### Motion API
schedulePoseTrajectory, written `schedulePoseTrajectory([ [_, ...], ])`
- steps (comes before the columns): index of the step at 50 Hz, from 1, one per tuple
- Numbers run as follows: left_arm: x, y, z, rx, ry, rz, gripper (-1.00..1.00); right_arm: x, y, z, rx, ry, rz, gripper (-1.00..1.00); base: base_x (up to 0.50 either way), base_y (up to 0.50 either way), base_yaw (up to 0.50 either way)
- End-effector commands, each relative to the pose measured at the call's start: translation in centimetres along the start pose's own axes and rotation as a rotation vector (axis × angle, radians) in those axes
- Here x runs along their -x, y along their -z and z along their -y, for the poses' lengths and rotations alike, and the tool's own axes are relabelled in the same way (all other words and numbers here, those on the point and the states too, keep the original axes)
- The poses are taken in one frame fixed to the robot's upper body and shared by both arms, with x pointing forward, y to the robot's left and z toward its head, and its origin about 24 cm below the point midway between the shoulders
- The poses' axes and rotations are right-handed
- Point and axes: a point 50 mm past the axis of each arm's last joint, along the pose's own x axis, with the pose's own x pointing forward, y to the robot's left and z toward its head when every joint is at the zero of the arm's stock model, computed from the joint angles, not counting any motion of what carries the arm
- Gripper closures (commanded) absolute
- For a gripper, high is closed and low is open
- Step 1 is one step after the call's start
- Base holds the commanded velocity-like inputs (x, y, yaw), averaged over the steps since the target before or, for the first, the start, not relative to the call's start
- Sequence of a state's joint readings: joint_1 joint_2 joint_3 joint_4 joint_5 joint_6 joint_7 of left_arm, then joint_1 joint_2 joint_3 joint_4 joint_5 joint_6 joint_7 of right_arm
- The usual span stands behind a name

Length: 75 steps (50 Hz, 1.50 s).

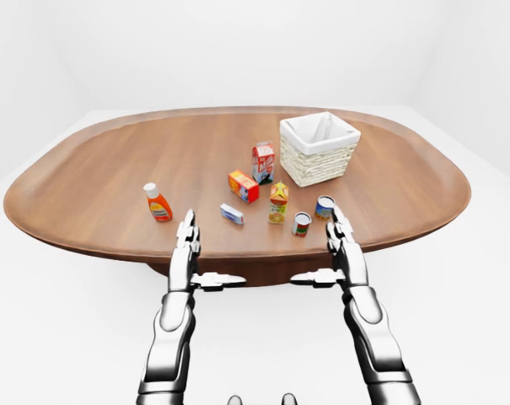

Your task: Pick up the alphabet soup and the tomato sauce, and put them in the basket.

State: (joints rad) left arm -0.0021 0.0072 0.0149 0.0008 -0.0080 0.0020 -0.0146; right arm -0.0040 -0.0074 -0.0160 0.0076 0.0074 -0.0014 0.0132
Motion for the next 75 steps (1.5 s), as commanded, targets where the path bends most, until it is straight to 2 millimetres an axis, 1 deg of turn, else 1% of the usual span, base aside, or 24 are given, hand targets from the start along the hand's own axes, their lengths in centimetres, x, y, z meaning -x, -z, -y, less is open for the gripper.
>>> schedulePoseTrajectory([
  [1, -0.1, -0.1, -0.7, 0.001, 0.000, -0.002, -1.00, -0.2, 0.2, 0.7, 0.000, 0.006, -0.006, -1.00, 0.00, 0.00, 0.00],
  [17, -0.2, 0.0, -0.7, 0.001, 0.001, -0.001, -1.00, -0.3, 0.3, 0.8, 0.005, 0.007, -0.004, -1.00, 0.00, 0.00, 0.00],
  [27, -0.1, 0.0, -0.6, 0.000, 0.003, 0.002, -1.00, -0.1, 0.1, 0.8, 0.007, 0.007, 0.017, -1.00, 0.00, 0.00, 0.00],
  [32, 0.1, -0.2, -0.6, -0.012, -0.004, 0.017, -1.00, 0.3, -0.9, 0.9, 0.009, 0.019, 0.069, -1.00, 0.00, 0.00, 0.00],
  [35, 0.6, -1.2, -0.6, -0.055, -0.023, 0.079, -1.00, 0.8, -1.9, 1.1, 0.015, 0.037, 0.133, -1.00, 0.00, 0.00, 0.00],
  [37, 0.7, -1.4, -0.5, -0.063, -0.029, 0.090, -1.00, 1.0, -2.1, 1.1, 0.013, 0.039, 0.142, -1.00, 0.00, 0.00, 0.00],
  [41, 1.5, -2.6, -0.8, -0.113, -0.073, 0.167, -1.00, 1.5, -3.0, 1.2, 0.014, 0.055, 0.180, -1.00, 0.00, 0.00, 0.00],
  [43, 2.1, -3.1, -0.8, -0.150, -0.105, 0.187, -1.00, 1.7, -3.4, 1.4, 0.016, 0.071, 0.199, -1.00, 0.00, 0.00, 0.00],
  [44, 2.2, -3.2, -0.9, -0.156, -0.109, 0.191, -1.00, 1.9, -3.9, 1.5, 0.015, 0.077, 0.222, -1.00, 0.00, 0.00, 0.00],
  [45, 2.2, -3.3, -0.9, -0.156, -0.111, 0.196, -1.00, 1.9, -3.2, 1.5, 0.014, 0.080, 0.193, -1.00, 0.00, 0.00, 0.00],
  [46, 2.2, -3.5, -1.0, -0.161, -0.114, 0.203, -1.00, 1.8, -2.1, 1.5, 0.014, 0.083, 0.145, -1.00, 0.00, 0.00, 0.00],
  [48, 2.3, -3.6, -1.0, -0.174, -0.121, 0.209, -1.00, 1.9, -1.7, 1.6, 0.021, 0.090, 0.125, -1.00, 0.00, 0.00, 0.00],
  [49, 2.5, -3.7, -0.9, -0.186, -0.125, 0.216, -1.00, 2.0, -2.1, 1.6, 0.021, 0.093, 0.143, -1.00, 0.00, 0.00, 0.00],
  [53, 2.7, -4.1, -1.0, -0.196, -0.135, 0.230, -1.00, 2.0, -2.3, 1.7, 0.022, 0.098, 0.154, -1.00, 0.00, 0.00, 0.00],
  [63, 2.9, -4.1, -1.0, -0.212, -0.144, 0.233, -1.00, 2.3, -3.1, 1.8, 0.023, 0.112, 0.188, -1.00, 0.00, 0.00, 0.00],
  [75, 3.0, -4.3, -1.1, -0.225, -0.153, 0.242, -1.00, 2.2, -3.3, 1.8, 0.027, 0.109, 0.193, -1.00, 0.00, 0.00, 0.00],
])
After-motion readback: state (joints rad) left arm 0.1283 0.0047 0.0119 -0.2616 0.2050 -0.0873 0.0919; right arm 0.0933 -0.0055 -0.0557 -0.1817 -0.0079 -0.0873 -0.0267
